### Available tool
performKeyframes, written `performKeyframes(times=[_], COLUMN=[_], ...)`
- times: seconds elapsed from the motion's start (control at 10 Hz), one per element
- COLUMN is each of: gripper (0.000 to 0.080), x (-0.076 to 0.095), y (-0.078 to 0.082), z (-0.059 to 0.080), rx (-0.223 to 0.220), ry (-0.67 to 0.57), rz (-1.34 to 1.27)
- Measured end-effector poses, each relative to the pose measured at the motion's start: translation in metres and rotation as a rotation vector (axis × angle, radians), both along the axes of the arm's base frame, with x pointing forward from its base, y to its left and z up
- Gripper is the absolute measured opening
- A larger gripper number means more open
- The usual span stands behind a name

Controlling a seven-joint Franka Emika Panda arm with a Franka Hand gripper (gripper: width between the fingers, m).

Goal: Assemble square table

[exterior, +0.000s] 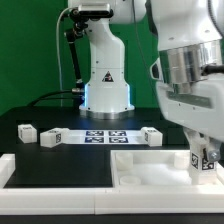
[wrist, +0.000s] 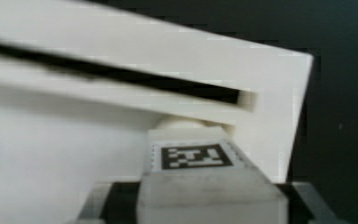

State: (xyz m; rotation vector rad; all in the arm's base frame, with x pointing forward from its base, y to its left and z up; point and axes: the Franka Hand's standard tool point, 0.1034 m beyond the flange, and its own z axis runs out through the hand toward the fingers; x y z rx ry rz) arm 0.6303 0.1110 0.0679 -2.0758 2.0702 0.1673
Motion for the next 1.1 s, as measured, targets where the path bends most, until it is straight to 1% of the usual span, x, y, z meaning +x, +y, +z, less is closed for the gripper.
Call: performKeyframes(times=[0.3, 0.4, 0.6, 0.7, 0.8, 0.9, 1.0, 1.1], gripper=[0.0291, 0.0291, 0.0291, 0.0466, 0.0466, 0.0611, 0.0638, 0.0638], x=[0.0009, -0.0017, -0.0027, -0.0028, -0.0029, -0.0030, -0.0030, -0.0054], y=[0.0035, 0.0079, 0.0085, 0.0085, 0.0085, 0.0085, 0.0086, 0.0103], z=[0.0013, 0.0009, 0.0002, 0.0000, -0.0001, -0.0002, 0.0001, 0.0092], rx=[0.019, 0.020, 0.023, 0.023, 0.023, 0.023, 0.023, 0.028], ry=[0.064, 0.082, 0.090, 0.090, 0.090, 0.091, 0.090, 0.080], rz=[-0.285, -0.293, -0.317, -0.315, -0.315, -0.315, -0.315, -0.291])
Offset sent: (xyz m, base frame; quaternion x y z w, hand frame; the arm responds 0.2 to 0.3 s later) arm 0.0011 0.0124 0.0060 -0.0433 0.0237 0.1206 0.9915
